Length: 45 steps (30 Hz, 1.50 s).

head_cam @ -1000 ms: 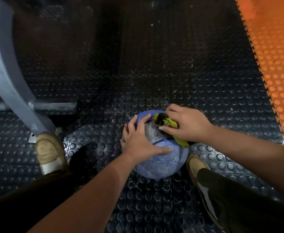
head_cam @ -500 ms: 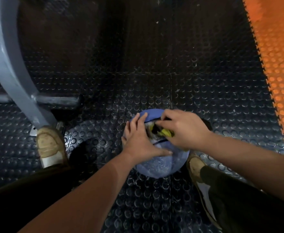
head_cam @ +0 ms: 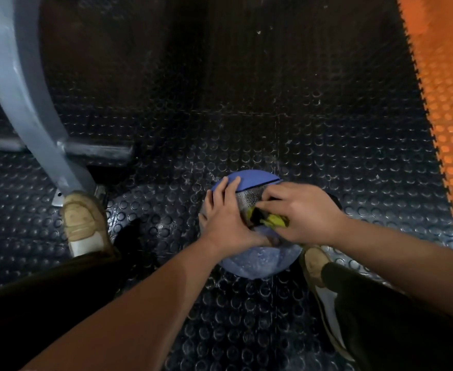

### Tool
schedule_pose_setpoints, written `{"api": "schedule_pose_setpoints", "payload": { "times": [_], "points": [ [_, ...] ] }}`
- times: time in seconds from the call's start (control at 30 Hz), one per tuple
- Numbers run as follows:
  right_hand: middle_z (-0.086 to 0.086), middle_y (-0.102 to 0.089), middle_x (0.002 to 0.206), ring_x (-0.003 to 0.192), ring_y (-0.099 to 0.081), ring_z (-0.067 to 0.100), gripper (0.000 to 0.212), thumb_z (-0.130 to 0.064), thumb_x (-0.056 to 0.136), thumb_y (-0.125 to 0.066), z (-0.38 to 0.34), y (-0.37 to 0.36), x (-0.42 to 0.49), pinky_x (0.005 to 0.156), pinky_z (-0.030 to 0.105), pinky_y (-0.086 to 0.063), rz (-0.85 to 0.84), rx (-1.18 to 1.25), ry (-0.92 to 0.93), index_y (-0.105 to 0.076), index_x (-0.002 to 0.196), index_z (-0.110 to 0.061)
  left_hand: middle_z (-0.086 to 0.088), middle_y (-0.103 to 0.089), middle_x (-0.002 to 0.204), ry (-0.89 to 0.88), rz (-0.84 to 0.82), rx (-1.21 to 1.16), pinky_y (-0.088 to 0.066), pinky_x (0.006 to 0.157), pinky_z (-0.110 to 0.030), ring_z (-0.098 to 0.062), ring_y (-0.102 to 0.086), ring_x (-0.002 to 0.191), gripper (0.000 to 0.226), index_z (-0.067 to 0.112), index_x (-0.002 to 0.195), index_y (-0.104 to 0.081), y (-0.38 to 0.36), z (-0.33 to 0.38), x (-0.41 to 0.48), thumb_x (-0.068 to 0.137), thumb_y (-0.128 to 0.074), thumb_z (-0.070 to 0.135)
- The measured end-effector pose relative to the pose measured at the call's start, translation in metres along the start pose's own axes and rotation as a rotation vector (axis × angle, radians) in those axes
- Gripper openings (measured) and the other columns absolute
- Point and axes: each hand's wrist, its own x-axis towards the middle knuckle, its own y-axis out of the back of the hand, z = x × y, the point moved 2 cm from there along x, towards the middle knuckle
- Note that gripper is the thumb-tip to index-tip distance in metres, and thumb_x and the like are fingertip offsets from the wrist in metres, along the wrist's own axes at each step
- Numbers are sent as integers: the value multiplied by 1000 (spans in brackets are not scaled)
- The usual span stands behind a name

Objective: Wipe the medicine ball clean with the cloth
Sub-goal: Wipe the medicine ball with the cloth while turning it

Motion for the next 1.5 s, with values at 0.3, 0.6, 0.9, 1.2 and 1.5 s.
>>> {"api": "schedule_pose_setpoints", "payload": {
  "times": [0.3, 0.6, 0.9, 1.2, 1.5],
  "points": [
    [0, -62, 80, 60, -61, 27, 17, -25, 72, -62, 7, -4, 7, 47, 28, -46, 47, 52, -173, -71, 77, -11, 26, 11, 153, -37, 6, -2, -8, 118, -57, -15, 13, 146, 134, 37, 151, 0, -9, -11, -12, 51, -87, 59],
    [-1, -61, 79, 60, -58, 27, 16, -26, 75, -67, -4, 2, 20, 44, 27, -39, -25, -67, -45, -73, 87, -17, 22, 15, 154, -26, -80, 31, -5, 118, -58, -21, 19, 146, 137, 36, 152, 6, 2, -8, -4, 54, -87, 57],
    [-2, -59, 77, 58, -57, 25, 23, -26, 69, -63, -13, -3, 5, 40, 34, -46, -64, 10, -54, -73, 87, -17, 15, 1, 157, -41, -29, -20, -7, 119, -54, -21, 4, 148, 133, 35, 152, -5, 8, -6, 10, 51, -90, 50],
    [0, -55, 101, 89, -58, 27, 23, -31, 88, -54, 6, 6, 40, 61, 32, -38, -89, -110, -281, -66, 101, -17, 17, 17, 156, -18, -69, 103, -2, 119, -55, -24, 21, 146, 144, 27, 152, 11, -4, 2, 0, 52, -87, 60],
    [-5, -57, 72, 55, -57, 22, 29, -37, 73, -47, -9, 13, 5, 45, 22, -30, -91, -25, -116, -71, 77, -21, 18, 6, 156, 4, -41, -26, -7, 117, -57, -24, 8, 147, 131, 32, 152, 1, 8, 8, 12, 58, -89, 42]
  ]
}}
